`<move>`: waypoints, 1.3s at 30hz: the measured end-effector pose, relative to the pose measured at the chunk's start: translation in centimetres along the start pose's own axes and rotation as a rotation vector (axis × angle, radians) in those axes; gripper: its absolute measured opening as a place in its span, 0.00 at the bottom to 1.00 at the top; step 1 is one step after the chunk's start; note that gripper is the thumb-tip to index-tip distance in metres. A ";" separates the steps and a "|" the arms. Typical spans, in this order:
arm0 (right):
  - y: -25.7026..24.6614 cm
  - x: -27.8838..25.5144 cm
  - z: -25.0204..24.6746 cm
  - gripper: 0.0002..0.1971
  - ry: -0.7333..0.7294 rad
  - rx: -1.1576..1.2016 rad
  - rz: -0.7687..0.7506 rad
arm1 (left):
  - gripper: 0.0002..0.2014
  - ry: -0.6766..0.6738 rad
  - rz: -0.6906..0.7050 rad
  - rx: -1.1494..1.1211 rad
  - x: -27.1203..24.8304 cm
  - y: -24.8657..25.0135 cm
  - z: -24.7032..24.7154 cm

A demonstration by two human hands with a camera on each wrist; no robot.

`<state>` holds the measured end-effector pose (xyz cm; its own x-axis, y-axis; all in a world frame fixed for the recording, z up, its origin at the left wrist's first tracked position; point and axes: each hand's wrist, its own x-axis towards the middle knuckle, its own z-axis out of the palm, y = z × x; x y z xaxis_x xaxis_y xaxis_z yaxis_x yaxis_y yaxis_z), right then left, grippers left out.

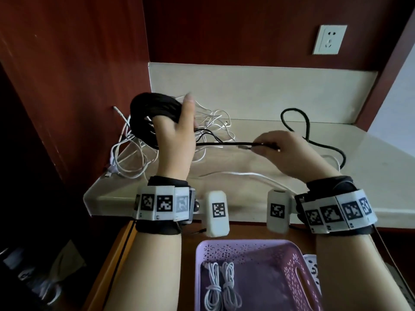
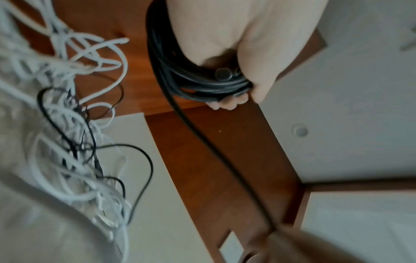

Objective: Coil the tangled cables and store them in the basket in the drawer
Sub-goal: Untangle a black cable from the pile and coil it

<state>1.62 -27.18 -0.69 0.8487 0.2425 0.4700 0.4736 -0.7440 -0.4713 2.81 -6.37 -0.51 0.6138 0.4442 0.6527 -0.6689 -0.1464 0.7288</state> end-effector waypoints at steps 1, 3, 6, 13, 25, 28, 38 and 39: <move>-0.5 -0.1 -0.2 0.04 0.018 0.080 -0.025 | 0.26 -0.049 0.036 0.095 0.0 -0.5 0.1; -1.3 -0.5 -0.6 0.03 0.046 0.156 -0.090 | 0.23 -0.160 0.114 0.260 -0.4 -0.9 0.4; -1.7 -0.7 -1.2 0.02 0.094 0.163 -0.181 | 0.19 -0.346 0.127 0.480 -1.3 -0.6 1.1; -0.5 0.0 -1.3 0.07 0.337 0.109 -0.249 | 0.32 -0.873 -0.181 0.277 -2.7 0.9 1.7; 1.7 0.3 -2.2 0.05 0.250 -0.352 0.059 | 0.26 -0.619 0.003 0.183 -1.6 1.4 1.9; 2.2 0.9 -3.9 0.07 0.200 -0.357 0.291 | 0.24 -0.572 -0.040 0.022 -0.2 3.4 2.6; 3.3 8.7 -20.1 0.15 0.623 -0.386 0.675 | 0.20 -0.386 -0.231 -0.204 7.9 8.3 7.7; 3.0 9.7 -21.3 0.15 0.645 -0.437 0.657 | 0.20 -0.375 -0.250 -0.206 8.3 8.2 8.0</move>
<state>6.25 -40.36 18.30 0.5597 -0.5819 0.5900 -0.2775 -0.8025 -0.5283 5.77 -10.95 12.49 0.8493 0.0889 0.5204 -0.5278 0.1183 0.8411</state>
